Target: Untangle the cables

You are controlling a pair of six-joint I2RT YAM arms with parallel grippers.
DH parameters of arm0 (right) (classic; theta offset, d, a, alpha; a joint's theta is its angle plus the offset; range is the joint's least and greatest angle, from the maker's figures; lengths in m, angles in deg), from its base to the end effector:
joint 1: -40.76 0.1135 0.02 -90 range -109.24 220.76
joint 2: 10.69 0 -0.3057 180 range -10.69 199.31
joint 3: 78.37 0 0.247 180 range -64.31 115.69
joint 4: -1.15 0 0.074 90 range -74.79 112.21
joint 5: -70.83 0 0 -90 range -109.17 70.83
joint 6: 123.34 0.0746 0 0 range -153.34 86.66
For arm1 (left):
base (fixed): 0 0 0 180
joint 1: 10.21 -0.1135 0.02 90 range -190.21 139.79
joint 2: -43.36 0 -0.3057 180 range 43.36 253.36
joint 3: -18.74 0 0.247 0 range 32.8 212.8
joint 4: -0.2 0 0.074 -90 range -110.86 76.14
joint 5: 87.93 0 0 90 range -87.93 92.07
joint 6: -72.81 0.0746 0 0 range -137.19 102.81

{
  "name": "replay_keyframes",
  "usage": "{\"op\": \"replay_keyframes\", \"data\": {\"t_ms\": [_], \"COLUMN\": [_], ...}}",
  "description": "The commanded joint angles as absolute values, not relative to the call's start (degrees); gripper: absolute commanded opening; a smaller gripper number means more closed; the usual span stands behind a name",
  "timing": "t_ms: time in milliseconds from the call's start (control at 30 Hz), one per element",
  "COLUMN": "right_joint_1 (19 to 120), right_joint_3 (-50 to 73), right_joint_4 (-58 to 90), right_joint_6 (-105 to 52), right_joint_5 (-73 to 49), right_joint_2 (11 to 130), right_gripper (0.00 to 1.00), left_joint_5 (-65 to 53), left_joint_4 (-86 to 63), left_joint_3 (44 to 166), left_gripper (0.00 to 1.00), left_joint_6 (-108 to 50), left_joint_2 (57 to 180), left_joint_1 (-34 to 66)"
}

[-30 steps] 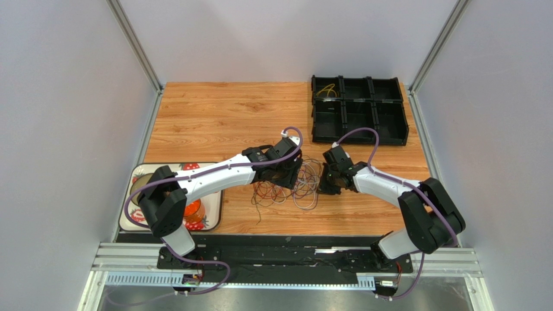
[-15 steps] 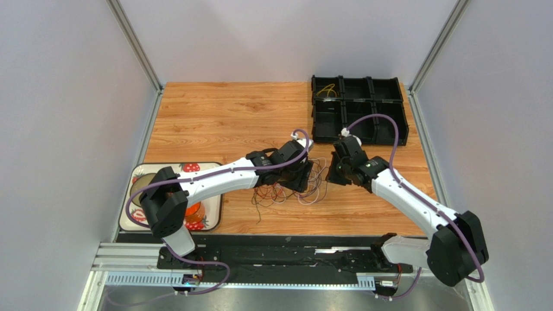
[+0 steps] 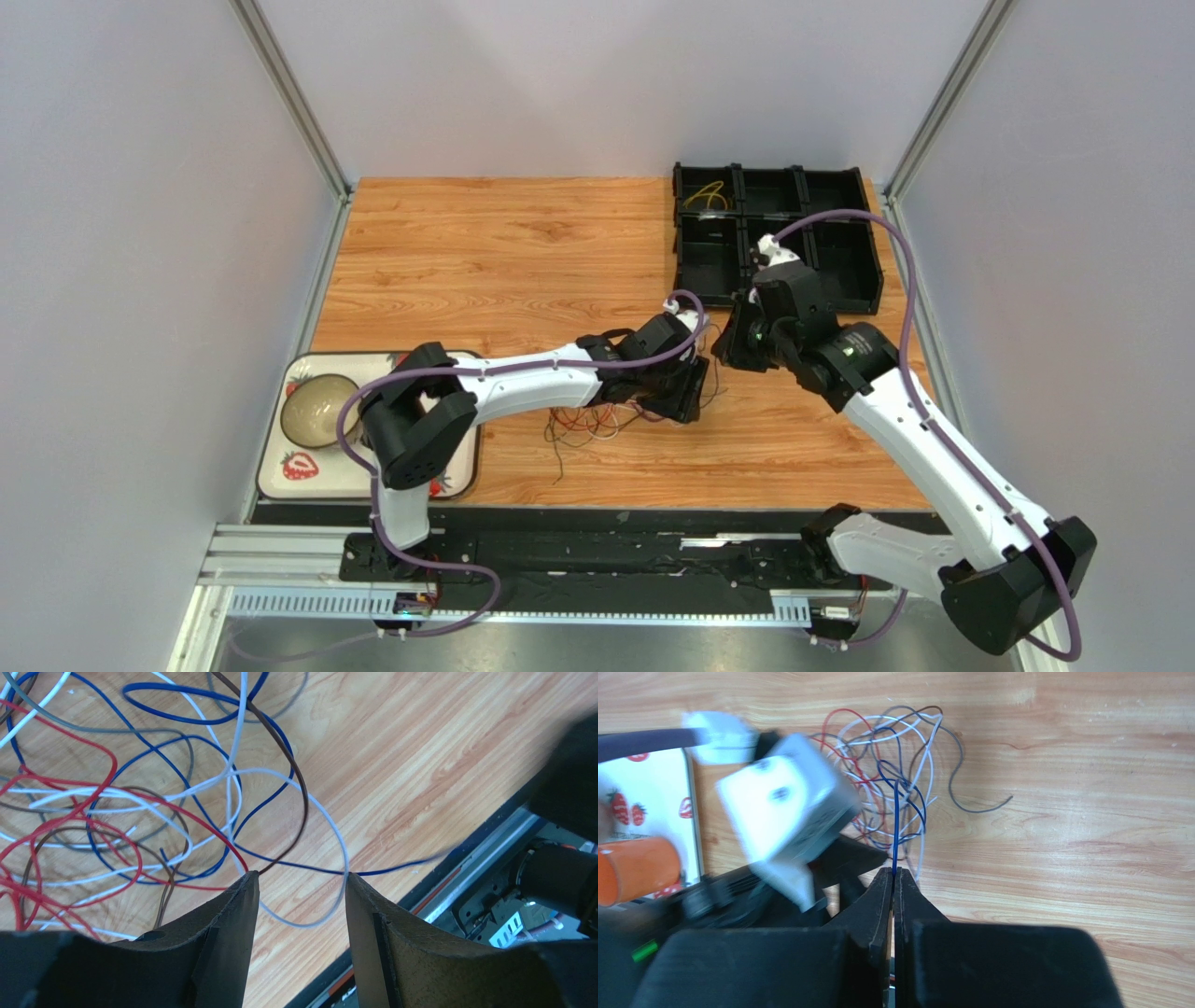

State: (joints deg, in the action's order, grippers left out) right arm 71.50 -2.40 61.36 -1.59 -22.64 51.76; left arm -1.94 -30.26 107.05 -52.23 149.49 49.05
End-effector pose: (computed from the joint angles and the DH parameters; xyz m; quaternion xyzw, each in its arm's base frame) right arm 0.1919 0.1089 0.3343 0.0194 0.9289 0.1673 0.3299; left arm 0.2198 -0.3799 0.2208 0.2081 0.9105 -0.2831 0.2181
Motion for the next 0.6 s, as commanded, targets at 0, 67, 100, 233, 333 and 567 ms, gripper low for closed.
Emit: {"op": "replay_keyframes", "data": {"t_ms": [0, 67, 100, 233, 333, 567], "right_joint_1": [71.87, 71.87, 71.79, 71.87, 71.87, 71.79], "right_joint_3": [2.91, 3.97, 5.28, 10.11, 14.85, 24.87], "right_joint_4": [63.81, 64.34, 64.34, 65.82, 67.14, 67.59], "right_joint_6": [-2.84, -2.66, -2.58, -2.84, -3.45, -5.03], "right_joint_5": [-20.32, -20.05, -20.05, -20.14, -20.05, -17.06], "right_joint_2": [48.72, 48.02, 47.41, 46.17, 46.17, 46.08], "right_gripper": [0.00, 0.00, 0.00, 0.00, 0.00, 0.00], "left_joint_5": [-0.75, -0.13, 0.66, 1.98, 1.98, 4.97], "left_joint_4": [-27.13, -27.04, -27.04, -27.22, -27.57, -28.71], "left_joint_3": [109.61, 109.35, 109.17, 108.47, 108.29, 108.29], "left_gripper": [0.55, 0.55, 0.55, 0.54, 0.54, 0.54], "left_joint_6": [-54.19, -54.54, -54.71, -54.72, -54.63, -54.01], "left_joint_2": [151.29, 151.64, 151.73, 152.08, 152.17, 151.99], "left_joint_1": [49.20, 49.20, 49.20, 49.20, 49.20, 49.20]}}
